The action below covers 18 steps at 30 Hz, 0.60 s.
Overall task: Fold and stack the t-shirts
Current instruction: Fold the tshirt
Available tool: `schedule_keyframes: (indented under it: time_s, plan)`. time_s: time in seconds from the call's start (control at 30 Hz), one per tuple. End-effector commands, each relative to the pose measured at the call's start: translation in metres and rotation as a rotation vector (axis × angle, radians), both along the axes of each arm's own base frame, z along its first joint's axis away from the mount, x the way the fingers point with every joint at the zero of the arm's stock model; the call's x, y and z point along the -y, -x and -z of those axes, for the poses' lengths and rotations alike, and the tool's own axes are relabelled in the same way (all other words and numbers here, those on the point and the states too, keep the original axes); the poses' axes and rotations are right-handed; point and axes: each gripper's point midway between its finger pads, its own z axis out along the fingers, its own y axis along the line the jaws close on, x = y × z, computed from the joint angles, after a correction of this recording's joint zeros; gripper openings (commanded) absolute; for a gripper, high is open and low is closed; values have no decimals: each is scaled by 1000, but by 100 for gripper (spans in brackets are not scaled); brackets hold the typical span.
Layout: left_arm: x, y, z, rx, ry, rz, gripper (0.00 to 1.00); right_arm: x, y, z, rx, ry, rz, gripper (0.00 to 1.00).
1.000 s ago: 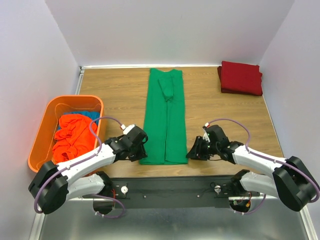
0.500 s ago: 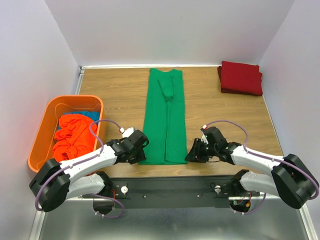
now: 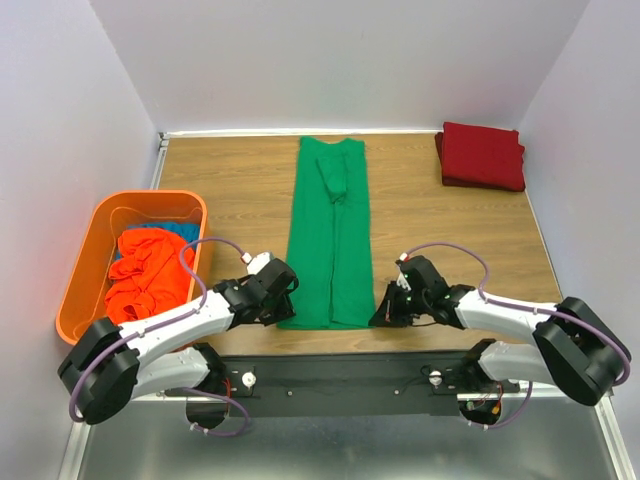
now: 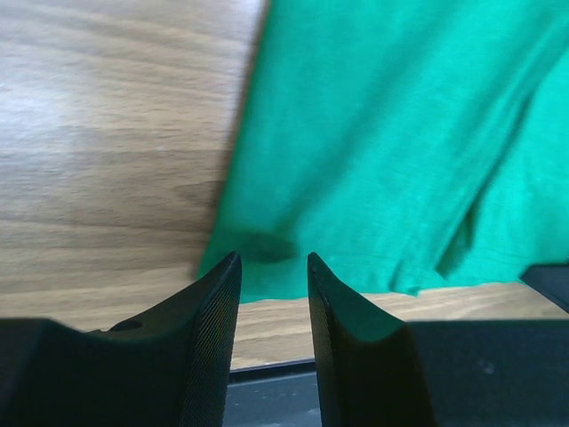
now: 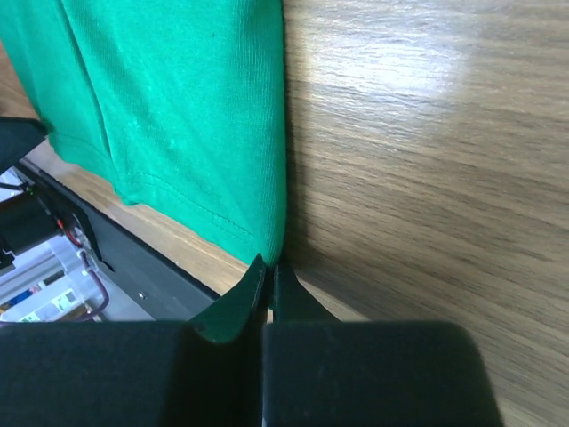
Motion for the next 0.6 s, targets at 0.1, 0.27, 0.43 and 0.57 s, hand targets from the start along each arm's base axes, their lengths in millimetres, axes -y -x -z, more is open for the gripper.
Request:
schedule_keyframes:
  time_s: [0.1,0.27,0.43,0.57]
  plan:
    - [13,-14,-30,100,60,20,44,44,6,22,0,202,74,5]
    - [8,-6,-22,67,46,11,44,51,5,16,6,207,91,5]
    - [6,9,-9,7,63,6,44,51,3,13,0,208,99,5]
    - [8,20,1,-27,79,22,43,46,-2,7,13,195,94,5]
